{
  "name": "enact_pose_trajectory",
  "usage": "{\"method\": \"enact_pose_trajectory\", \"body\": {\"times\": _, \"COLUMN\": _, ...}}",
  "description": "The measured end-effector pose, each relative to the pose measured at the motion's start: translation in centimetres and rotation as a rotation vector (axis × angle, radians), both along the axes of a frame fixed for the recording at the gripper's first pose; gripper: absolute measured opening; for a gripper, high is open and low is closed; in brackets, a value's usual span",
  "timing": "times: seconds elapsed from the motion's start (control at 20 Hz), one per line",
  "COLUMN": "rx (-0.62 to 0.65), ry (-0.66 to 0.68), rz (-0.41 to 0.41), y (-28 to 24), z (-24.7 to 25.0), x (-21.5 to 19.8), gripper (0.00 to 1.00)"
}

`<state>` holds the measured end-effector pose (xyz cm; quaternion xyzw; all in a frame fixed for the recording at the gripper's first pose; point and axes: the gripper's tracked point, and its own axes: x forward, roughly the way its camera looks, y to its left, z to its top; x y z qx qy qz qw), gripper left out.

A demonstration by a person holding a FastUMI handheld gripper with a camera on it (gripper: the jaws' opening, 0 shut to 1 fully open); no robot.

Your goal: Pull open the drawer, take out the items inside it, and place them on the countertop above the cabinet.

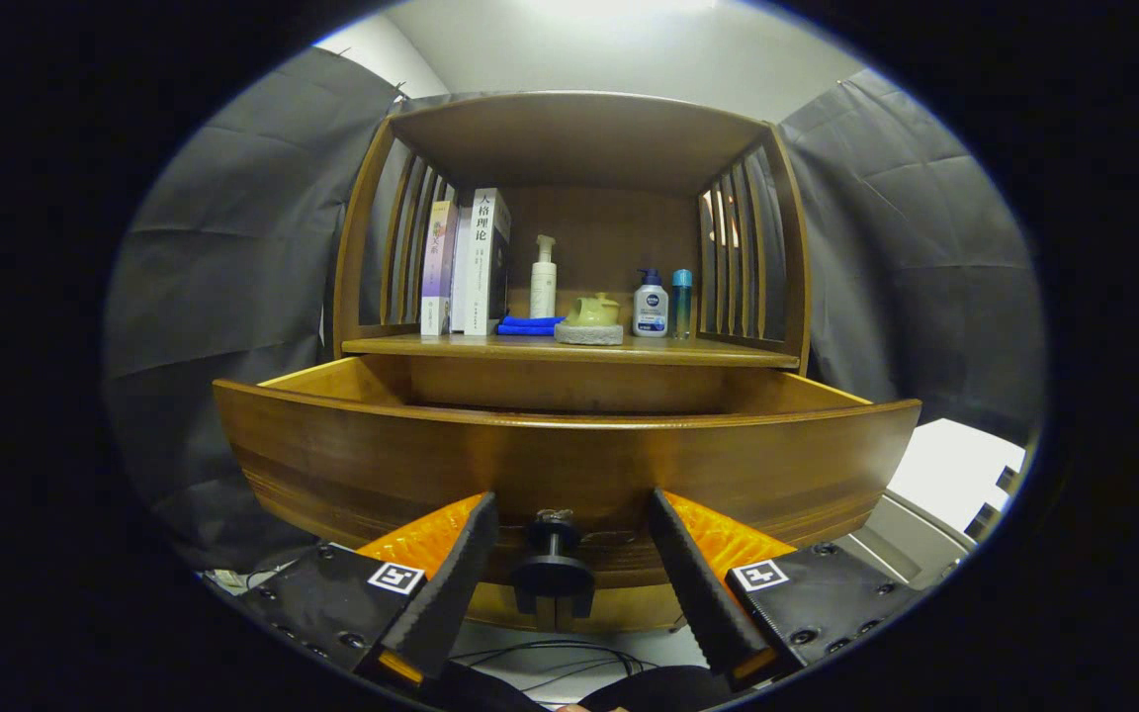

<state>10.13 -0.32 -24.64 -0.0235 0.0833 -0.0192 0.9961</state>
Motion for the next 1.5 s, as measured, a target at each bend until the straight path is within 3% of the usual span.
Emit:
{"method": "enact_pose_trajectory", "body": {"times": 1.25, "rx": 0.017, "ry": 0.013, "rz": -0.016, "y": -0.3, "z": 0.4, "x": 15.3, "gripper": 0.97}}
{"method": "enact_pose_trajectory", "body": {"times": 1.5, "rx": 0.01, "ry": -0.007, "rz": -0.02, "y": -0.2, "z": 0.4, "x": 15.7, "gripper": 0.98}}
